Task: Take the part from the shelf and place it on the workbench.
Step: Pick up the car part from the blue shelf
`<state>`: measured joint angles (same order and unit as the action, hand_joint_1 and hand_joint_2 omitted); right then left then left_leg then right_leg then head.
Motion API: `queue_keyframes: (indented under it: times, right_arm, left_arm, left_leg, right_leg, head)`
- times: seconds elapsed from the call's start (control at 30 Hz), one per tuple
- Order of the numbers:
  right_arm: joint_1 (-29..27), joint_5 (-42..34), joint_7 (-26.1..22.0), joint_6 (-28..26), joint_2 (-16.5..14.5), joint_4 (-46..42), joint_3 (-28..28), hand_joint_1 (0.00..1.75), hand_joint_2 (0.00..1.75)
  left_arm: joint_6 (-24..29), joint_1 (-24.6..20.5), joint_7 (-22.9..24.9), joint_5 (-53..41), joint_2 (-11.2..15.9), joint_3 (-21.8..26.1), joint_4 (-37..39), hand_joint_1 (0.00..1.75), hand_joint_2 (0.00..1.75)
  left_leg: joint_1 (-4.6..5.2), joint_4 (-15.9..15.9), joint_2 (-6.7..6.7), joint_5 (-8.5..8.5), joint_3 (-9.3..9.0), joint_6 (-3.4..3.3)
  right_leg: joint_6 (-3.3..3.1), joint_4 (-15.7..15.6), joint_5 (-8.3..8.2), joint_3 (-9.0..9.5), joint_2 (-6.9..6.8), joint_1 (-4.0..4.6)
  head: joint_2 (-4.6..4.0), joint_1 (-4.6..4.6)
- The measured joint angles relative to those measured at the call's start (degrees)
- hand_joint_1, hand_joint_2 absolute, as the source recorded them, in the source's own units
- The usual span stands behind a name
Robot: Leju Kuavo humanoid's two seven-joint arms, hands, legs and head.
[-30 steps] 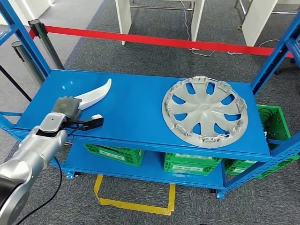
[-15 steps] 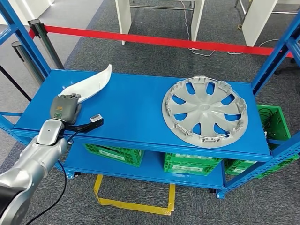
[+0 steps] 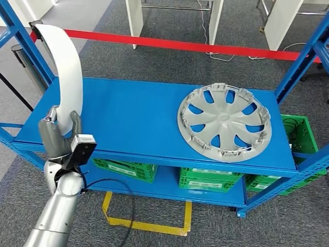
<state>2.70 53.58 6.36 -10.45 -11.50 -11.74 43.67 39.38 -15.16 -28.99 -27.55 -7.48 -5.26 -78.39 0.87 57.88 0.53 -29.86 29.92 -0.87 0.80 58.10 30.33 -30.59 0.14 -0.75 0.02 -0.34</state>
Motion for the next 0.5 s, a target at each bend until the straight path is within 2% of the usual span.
queue_keyframes:
  times: [0.17,0.33,0.43,0.5]
  right_arm:
    - [-0.24,1.05,-0.19,-1.08,0.01,-0.01,0.04,0.00,0.00]
    - [-0.14,-0.63,-2.88,-1.18,0.44,-0.27,1.19,0.00,0.00]
    - [0.06,-1.63,-5.98,-0.90,1.23,-0.56,2.52,0.00,0.00]
    - [0.24,-2.10,-7.23,-0.90,1.78,-0.71,3.22,0.00,0.00]
  left_arm:
    - [-6.02,7.72,-5.34,12.94,-0.57,-3.51,-12.83,1.75,1.75]
    - [-6.80,15.20,-7.59,15.71,-0.75,-7.72,-22.68,1.75,1.75]
    - [-8.21,18.04,-8.51,17.46,-0.75,-9.47,-25.61,1.75,1.75]
    - [-9.19,19.08,-8.62,18.35,-0.77,-10.31,-26.68,1.75,1.75]
  left_leg:
    - [0.10,0.24,0.02,-0.06,0.08,-0.09]
    - [0.30,0.53,0.01,-0.28,0.22,-0.50]
    - [0.35,0.36,0.02,0.11,0.28,-1.18]
    - [0.03,-0.39,0.16,0.86,0.21,-1.84]
  right_leg:
    - [0.11,-0.06,-0.07,0.00,0.03,-0.06]
    - [0.49,-0.08,-0.09,0.00,0.00,-0.25]
    - [1.26,-0.26,-0.33,0.09,-0.05,-0.40]
    - [1.64,0.79,0.90,-0.50,-0.06,-0.33]
  head:
    - [0.00,0.00]
    - [0.00,-0.01]
    - [0.00,-0.02]
    - [0.00,0.08]
